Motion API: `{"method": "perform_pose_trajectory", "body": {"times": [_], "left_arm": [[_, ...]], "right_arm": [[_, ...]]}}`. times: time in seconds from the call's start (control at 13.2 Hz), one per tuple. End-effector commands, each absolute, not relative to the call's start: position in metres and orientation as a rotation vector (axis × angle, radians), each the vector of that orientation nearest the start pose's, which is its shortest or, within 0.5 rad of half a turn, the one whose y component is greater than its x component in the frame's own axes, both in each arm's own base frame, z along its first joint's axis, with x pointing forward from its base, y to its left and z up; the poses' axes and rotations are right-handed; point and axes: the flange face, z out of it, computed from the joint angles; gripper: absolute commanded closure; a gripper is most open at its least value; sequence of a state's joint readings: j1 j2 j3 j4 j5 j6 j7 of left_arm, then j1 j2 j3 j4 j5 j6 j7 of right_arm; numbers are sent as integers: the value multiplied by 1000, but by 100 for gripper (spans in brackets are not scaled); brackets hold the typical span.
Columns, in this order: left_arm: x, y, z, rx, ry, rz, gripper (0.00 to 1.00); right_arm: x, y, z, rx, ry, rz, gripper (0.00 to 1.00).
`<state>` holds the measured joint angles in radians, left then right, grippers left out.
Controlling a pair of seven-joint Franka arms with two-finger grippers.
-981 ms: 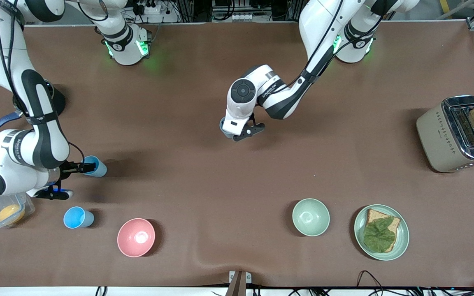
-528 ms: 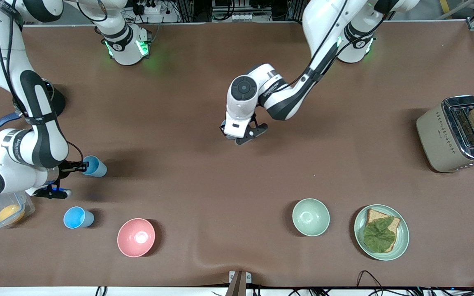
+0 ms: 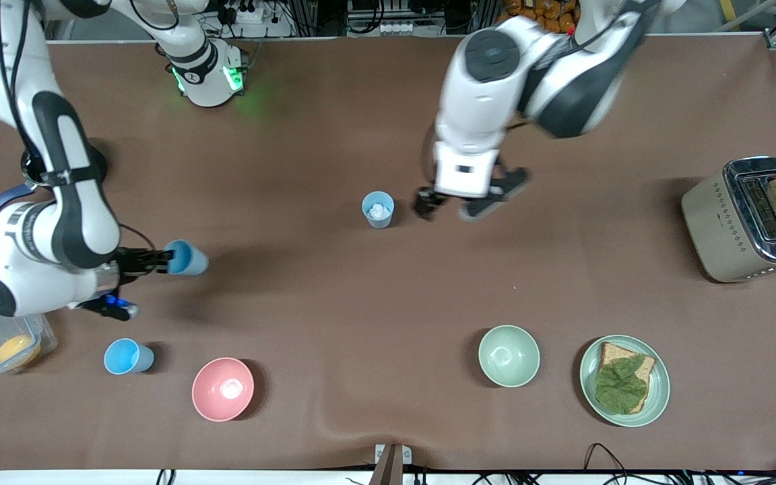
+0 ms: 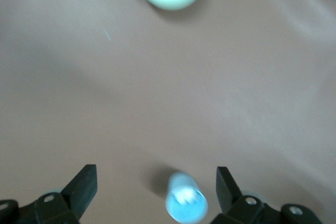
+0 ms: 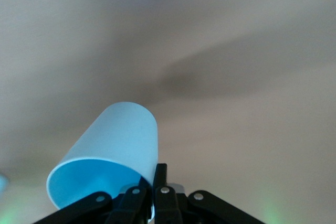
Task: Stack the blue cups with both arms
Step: 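Move the right gripper's cup above the center cup while the left gripper retracts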
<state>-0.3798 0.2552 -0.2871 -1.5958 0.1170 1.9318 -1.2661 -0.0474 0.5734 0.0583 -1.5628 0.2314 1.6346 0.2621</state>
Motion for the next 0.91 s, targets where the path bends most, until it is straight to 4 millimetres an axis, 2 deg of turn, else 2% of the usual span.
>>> {"method": "perform_pose_trajectory", "body": {"times": [0.0,0.08,0.15,0.3,0.45,0.6,0.68,0.75,0.83], "left_arm": [[551,-295,532,-3052,-697,-187,0],[559,-269,540,-3048,-593,-177,0],[562,-249,549,-3061,-509,-173,0],[572,-196,566,-3063,-407,-173,0],[575,-160,581,-3074,-227,-193,0],[575,-122,593,-3086,-122,-156,0],[577,-104,596,-3106,-66,-146,0],[574,-83,607,-3104,-48,-169,0],[571,-76,607,-3101,-42,-128,0]], "right_arm": [[620,134,317,-2791,645,814,100],[611,174,318,-2764,724,850,100],[602,202,319,-2728,772,884,100],[574,263,326,-2730,821,911,100],[544,324,324,-2759,936,854,100],[521,362,319,-2759,1007,834,100],[512,376,320,-2760,1024,839,100],[506,386,320,-2757,1050,840,100],[502,394,320,-2752,1073,827,100]]}}
